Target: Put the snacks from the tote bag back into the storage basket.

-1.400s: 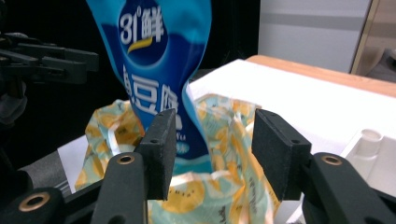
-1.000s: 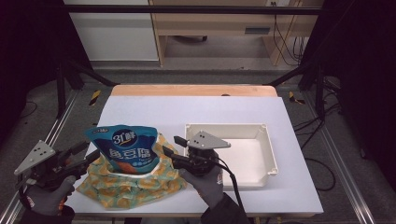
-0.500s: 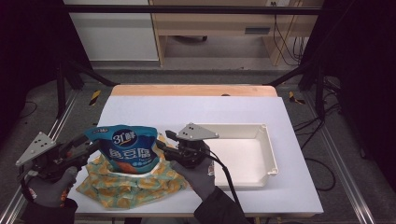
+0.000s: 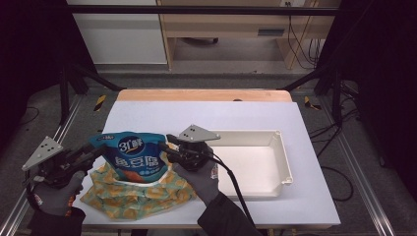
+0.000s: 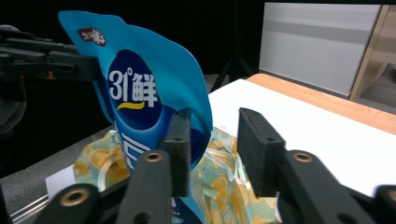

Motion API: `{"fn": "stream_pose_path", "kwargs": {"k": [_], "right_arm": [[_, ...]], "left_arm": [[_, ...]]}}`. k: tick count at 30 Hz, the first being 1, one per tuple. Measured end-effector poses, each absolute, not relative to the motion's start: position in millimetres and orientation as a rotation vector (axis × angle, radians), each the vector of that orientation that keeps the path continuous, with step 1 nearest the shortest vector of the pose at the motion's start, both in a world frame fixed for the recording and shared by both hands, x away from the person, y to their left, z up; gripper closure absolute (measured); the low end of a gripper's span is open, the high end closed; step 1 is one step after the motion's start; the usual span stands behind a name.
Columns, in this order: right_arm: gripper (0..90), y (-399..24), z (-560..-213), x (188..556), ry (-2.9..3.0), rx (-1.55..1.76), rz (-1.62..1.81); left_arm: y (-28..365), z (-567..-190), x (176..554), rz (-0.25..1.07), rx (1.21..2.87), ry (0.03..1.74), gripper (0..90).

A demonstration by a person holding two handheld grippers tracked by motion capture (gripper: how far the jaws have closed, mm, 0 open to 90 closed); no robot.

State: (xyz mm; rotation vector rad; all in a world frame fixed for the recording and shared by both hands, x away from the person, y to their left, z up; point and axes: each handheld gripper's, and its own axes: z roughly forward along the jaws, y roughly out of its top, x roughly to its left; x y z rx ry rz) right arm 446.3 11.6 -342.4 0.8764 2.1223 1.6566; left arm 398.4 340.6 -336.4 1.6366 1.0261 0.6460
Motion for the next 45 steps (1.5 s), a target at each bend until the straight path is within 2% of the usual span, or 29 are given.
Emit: {"fn": "stream_pose_path", "kwargs": {"k": [7,15,26,45], "right_arm": [[76.3,15,-344,448,2.144,0.877,1.639],[80.8,22,-342,449,2.151,0.873,1.638],[89.8,22,-341,449,2.16,0.874,1.637],[90.0,23,-333,446,2.138,0.85,1.632]], "left_arm": [[340,-335,398,0.631,1.624,1.02,77.6],[339,-335,397,0.626,1.626,1.032,85.1],[338,-333,396,0.634,1.625,1.055,89.0],[336,-324,393,0.661,1.597,1.054,90.0]]}}
